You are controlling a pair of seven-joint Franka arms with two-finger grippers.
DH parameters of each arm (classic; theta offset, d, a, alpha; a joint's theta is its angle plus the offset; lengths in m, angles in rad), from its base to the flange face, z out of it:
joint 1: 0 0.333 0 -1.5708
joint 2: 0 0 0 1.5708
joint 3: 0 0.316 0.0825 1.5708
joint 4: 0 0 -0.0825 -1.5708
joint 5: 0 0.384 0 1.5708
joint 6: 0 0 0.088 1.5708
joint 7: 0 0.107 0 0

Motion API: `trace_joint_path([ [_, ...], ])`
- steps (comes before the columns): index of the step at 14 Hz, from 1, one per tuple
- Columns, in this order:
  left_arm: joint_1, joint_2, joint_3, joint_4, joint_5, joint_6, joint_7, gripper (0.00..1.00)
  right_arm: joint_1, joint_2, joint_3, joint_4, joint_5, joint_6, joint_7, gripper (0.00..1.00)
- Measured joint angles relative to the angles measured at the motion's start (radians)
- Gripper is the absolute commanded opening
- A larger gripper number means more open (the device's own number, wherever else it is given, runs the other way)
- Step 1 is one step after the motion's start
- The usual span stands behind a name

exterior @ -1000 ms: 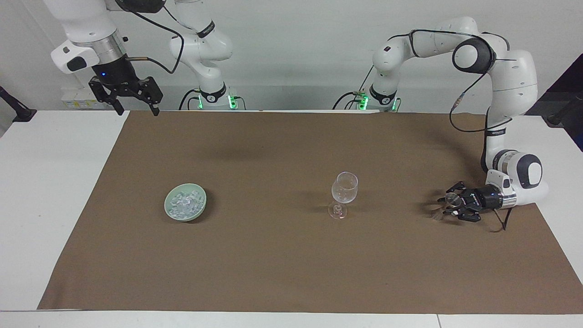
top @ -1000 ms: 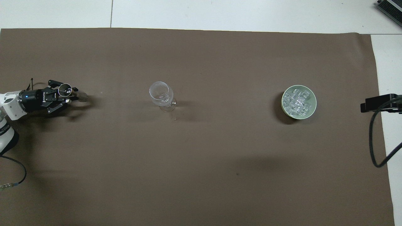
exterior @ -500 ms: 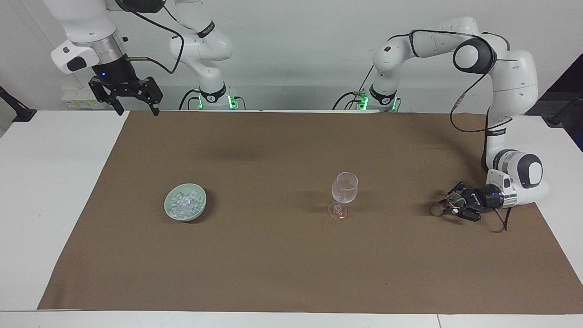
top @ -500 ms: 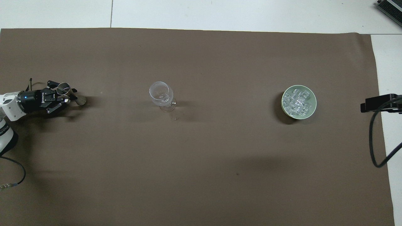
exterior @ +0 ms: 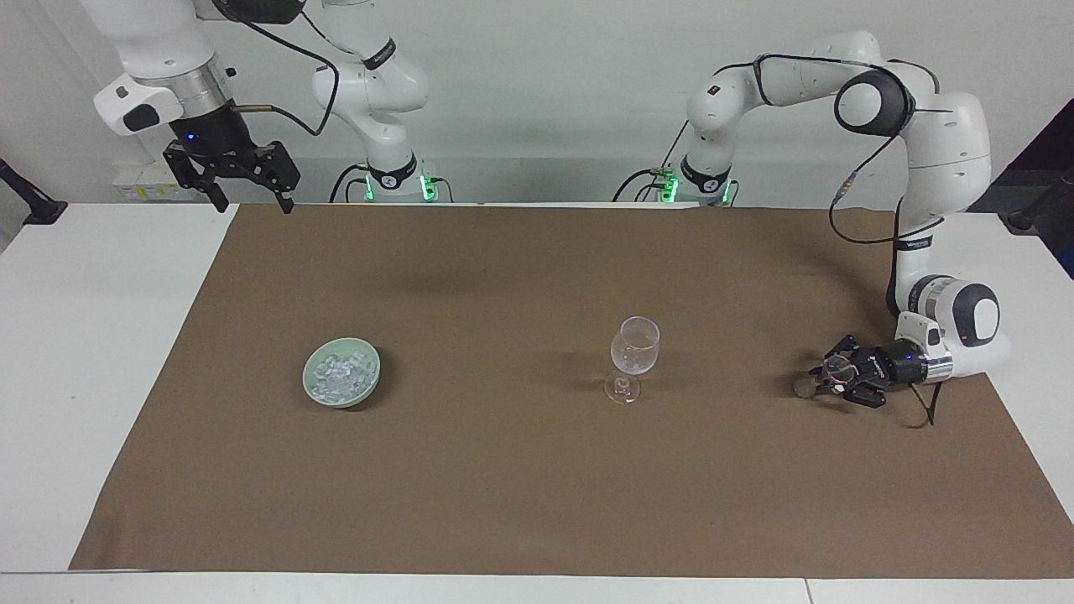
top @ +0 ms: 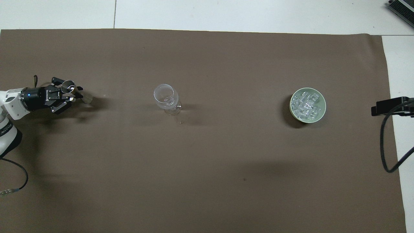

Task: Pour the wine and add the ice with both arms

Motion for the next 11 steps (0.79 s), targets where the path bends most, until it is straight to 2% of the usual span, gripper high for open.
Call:
trace_joint_path([
  [7, -0.121, -0.158, -0.019, 0.003, 0.0, -0.001, -0.006, 0.03, 0.0, 0.0, 0.0, 0.0, 0.0, 0.0, 0.0, 1.0],
  [11, -0.202, -0.2, -0.018, -0.023, 0.0, 0.01, -0.008, 0.0, 0.0, 0.0, 0.0, 0.0, 0.0, 0.0, 0.0, 1.0],
])
